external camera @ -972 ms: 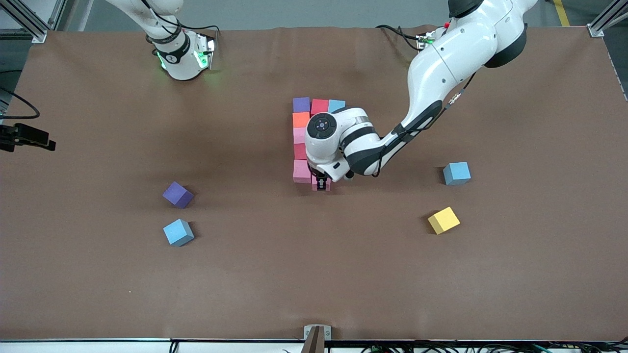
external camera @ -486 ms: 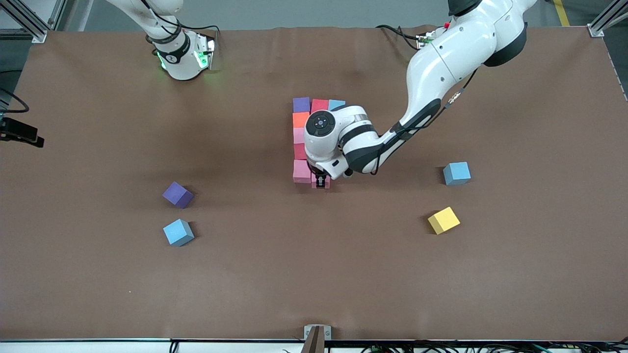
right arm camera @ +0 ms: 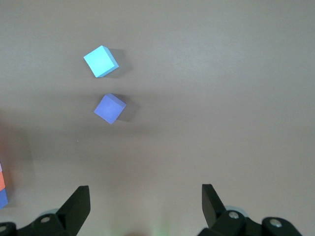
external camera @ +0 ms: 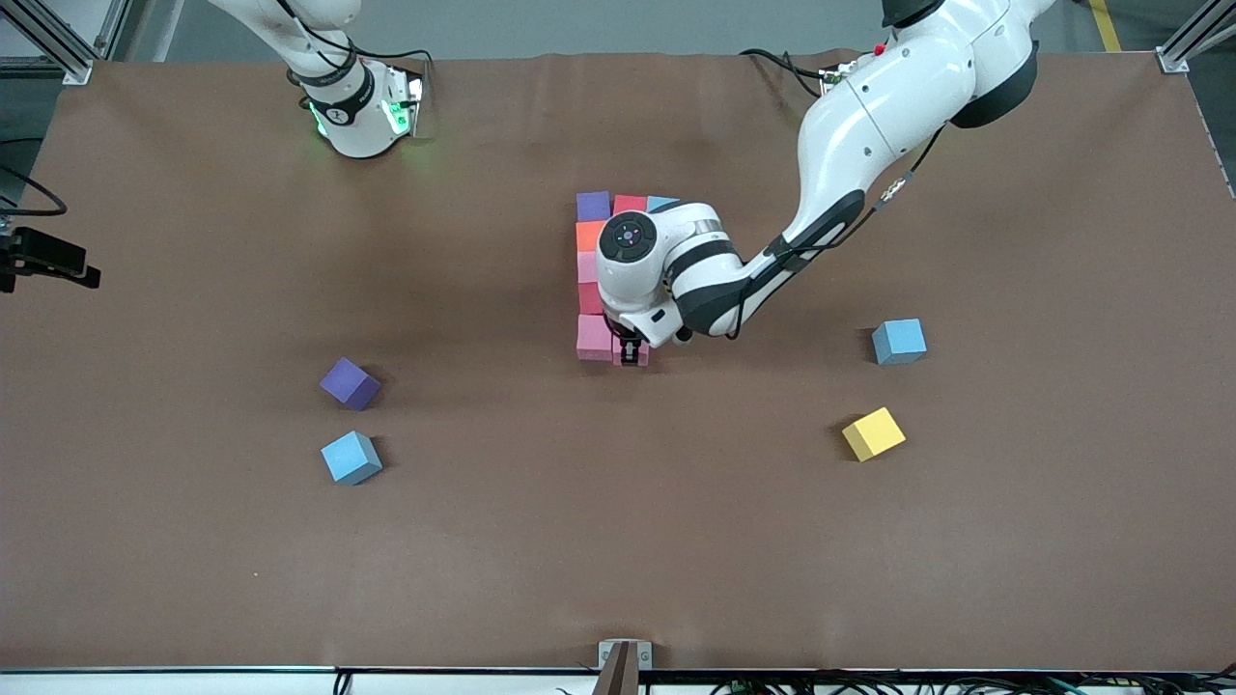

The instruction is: Arrange 11 blocks into digit 3

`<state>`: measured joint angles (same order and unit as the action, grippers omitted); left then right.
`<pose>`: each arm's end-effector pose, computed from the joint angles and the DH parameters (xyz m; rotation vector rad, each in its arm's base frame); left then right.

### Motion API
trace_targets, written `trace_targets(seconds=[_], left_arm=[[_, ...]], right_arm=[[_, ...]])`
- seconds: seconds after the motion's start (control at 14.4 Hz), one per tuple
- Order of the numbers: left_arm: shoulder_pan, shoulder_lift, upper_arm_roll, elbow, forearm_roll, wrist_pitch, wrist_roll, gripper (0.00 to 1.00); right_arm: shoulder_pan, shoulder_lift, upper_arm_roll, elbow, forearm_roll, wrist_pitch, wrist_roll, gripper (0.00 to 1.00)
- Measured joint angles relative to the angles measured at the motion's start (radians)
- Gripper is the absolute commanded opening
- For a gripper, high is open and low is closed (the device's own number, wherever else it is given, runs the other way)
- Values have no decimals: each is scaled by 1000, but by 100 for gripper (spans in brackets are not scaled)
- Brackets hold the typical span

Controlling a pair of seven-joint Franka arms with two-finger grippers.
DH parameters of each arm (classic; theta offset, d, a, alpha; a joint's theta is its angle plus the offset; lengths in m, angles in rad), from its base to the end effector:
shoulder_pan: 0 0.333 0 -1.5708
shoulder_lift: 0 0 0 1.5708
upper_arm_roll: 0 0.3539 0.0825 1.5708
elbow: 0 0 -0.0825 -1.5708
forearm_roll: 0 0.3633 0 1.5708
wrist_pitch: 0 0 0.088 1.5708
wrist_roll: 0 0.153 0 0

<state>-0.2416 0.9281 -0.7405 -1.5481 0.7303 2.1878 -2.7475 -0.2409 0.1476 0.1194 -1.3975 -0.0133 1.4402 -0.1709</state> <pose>0.4960 -0.5054 0.1844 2.2637 2.1723 0.0080 0.5608 -0.0761 0.6019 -3.1172 -0.0748 0.1594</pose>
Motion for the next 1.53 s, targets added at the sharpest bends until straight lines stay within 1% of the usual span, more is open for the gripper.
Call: trace_targets(seconds=[0.28, 0.49, 0.56, 0.76, 0.83, 0.97, 1.11, 1.25, 1.39, 1.53], left_arm=[[18, 4, 2, -30, -18, -4, 0, 100], [87, 3, -68, -52, -24, -19, 0, 100], [114, 3, -94, -63, -24, -29, 0, 100], [182, 2, -158, -83, -25, -70, 0, 100], [201, 2, -175, -85, -25, -85, 0, 100], [240, 1, -210, -87, -25, -126, 0, 100], [300, -3, -261, -89, -25, -187, 16, 100], [384, -12, -315, -89, -23, -256, 55, 100], [481, -20, -356, -92, -21, -320, 160, 100], [567, -24, -374, -92, -20, -361, 314, 100]], right_arm=[[7, 0, -1, 0, 0, -1, 0, 100], [14, 0, -7, 1, 0, -45, 0, 100], [36, 0, -17, 1, 0, -69, 4, 100], [146, 0, -107, 1, 0, -88, 38, 100], [167, 0, -127, 1, 0, -91, 42, 100], [181, 0, -143, 1, 0, -93, 42, 100], [185, 0, -145, 2, 0, -93, 42, 100], [192, 0, -145, 4, 0, -90, 42, 100], [204, 0, -145, 19, 0, -88, 42, 100], [213, 0, -145, 40, 0, -90, 43, 100]])
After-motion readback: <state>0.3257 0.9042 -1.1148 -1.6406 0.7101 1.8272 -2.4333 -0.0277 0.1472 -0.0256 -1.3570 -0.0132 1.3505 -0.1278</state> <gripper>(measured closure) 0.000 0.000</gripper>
